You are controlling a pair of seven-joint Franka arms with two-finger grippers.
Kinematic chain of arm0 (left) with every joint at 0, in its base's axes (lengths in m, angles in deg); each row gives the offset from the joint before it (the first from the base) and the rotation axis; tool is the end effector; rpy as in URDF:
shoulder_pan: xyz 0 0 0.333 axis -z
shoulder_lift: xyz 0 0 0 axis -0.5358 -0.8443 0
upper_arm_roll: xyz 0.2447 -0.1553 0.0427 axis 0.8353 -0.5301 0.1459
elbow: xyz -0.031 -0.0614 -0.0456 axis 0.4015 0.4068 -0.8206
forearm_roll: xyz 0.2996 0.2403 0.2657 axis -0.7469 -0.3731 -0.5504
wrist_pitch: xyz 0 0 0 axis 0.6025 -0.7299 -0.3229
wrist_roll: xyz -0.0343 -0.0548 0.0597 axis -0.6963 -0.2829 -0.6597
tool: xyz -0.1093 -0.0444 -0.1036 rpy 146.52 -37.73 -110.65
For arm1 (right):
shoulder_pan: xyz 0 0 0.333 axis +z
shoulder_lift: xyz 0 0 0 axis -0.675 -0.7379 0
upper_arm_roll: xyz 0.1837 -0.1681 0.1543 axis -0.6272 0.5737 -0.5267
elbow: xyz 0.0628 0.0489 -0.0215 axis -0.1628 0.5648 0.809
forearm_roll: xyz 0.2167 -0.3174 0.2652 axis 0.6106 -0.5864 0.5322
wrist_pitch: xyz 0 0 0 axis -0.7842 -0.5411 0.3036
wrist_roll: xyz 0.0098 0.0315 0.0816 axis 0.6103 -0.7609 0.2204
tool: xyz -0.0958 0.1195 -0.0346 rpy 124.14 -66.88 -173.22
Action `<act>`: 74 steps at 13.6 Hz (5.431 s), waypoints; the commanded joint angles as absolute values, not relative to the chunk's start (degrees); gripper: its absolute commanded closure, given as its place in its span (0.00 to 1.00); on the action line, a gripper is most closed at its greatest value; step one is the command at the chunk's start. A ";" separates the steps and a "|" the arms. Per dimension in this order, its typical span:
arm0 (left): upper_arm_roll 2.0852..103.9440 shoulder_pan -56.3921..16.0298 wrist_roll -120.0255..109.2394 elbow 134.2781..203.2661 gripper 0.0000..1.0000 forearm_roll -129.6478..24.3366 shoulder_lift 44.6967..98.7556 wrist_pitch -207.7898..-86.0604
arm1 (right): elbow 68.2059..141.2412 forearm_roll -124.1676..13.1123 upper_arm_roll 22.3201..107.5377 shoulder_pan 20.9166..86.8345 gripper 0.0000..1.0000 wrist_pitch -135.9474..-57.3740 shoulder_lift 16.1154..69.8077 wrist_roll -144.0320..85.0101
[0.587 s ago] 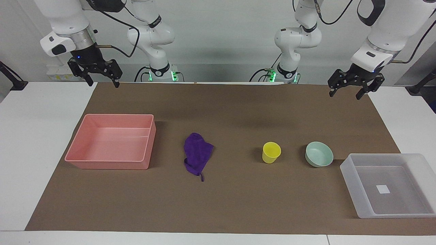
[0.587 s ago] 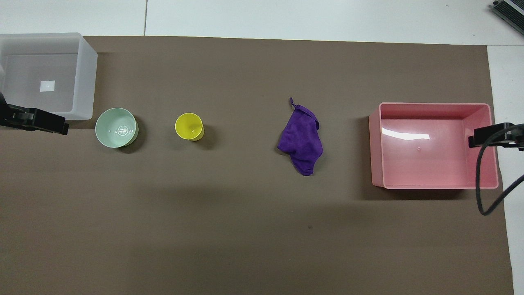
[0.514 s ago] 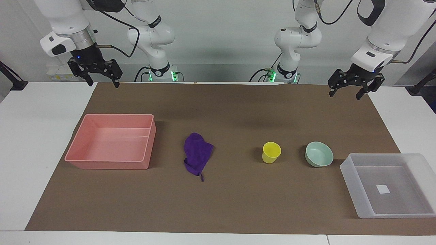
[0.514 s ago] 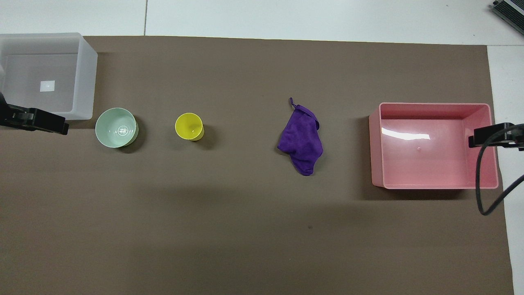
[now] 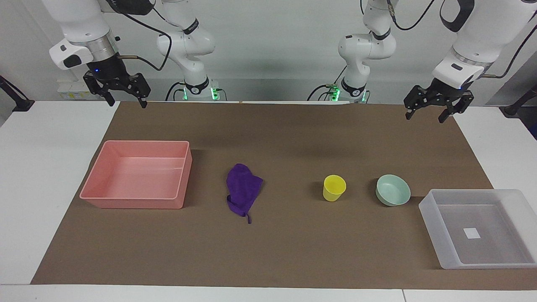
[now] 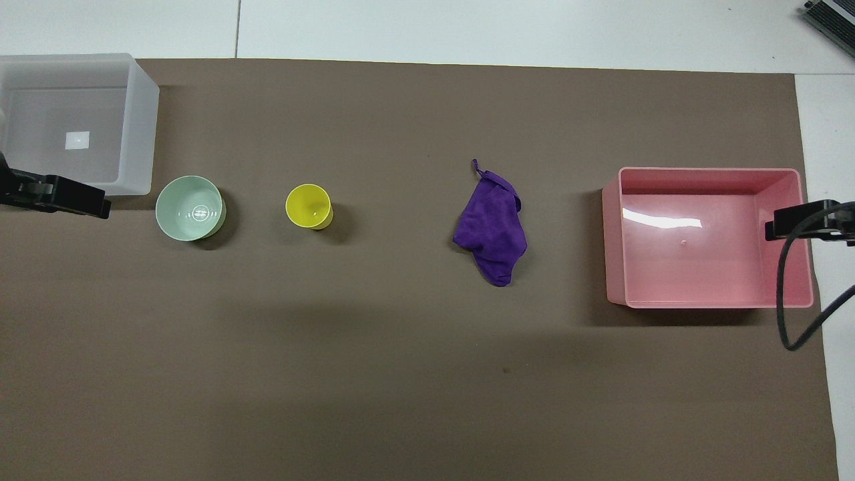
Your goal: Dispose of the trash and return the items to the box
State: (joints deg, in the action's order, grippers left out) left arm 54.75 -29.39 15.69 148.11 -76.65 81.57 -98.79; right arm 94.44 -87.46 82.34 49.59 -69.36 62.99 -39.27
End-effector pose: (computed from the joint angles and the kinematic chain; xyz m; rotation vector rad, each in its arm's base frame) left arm 0.6305 -0.0507 0.5653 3.1085 -0.2706 0.0438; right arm 0.6061 -0.0394 0.5714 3.1296 -0.1297 0.0392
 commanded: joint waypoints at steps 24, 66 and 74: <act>54.72 -29.32 15.15 149.93 0.00 -77.18 83.46 -98.10 | 109.25 -84.45 80.74 72.59 0.00 -114.22 41.36 -56.41; 54.72 -35.56 -11.31 178.40 0.25 -71.20 68.52 -147.15 | 125.60 -92.09 81.01 43.24 1.00 -112.12 55.50 -46.21; 54.64 -34.51 -11.84 178.31 1.00 -70.85 69.48 -145.57 | 124.64 -91.39 80.92 44.03 0.00 -114.33 53.64 -46.30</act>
